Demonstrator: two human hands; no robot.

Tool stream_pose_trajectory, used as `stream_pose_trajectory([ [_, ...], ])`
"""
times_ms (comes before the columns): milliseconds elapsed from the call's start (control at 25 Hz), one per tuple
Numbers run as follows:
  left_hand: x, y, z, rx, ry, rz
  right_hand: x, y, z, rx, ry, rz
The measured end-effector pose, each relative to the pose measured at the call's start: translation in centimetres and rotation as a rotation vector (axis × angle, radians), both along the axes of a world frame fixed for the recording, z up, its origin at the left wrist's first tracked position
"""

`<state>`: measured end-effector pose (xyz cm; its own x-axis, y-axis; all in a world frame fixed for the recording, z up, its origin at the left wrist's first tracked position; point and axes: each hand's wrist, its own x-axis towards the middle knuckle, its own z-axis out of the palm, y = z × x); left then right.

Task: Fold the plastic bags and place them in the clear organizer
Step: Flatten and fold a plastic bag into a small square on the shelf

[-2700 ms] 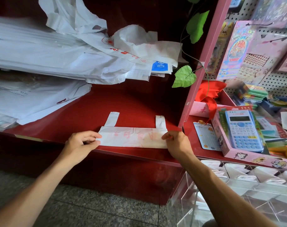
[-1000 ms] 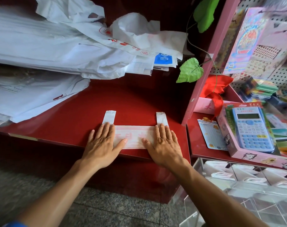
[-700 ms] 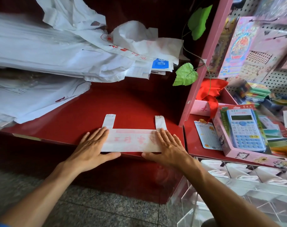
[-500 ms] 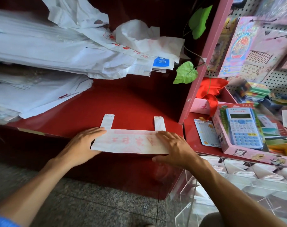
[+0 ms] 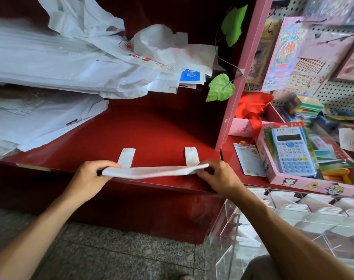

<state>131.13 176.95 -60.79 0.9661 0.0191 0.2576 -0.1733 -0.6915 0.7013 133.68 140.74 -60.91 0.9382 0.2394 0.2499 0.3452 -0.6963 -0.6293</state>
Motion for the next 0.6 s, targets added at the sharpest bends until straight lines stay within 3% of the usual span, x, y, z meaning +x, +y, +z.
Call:
stream_pose_trajectory([
  [360, 0.4, -1.8, 0.2, -0.274, 0.081, 0.206, 1.4, 1.3, 0.6, 0.196, 0.172, -0.228],
  [480, 0.0, -1.8, 0.5, -0.227, 0.104, 0.111, 1.6, 1.8, 1.0, 0.192, 0.162, -0.281],
  [600, -0.5, -1.3, 1.0, -0.064, 0.158, 0.020, 1.7, 2.0, 1.1, 0.223, 0.238, -0.348],
])
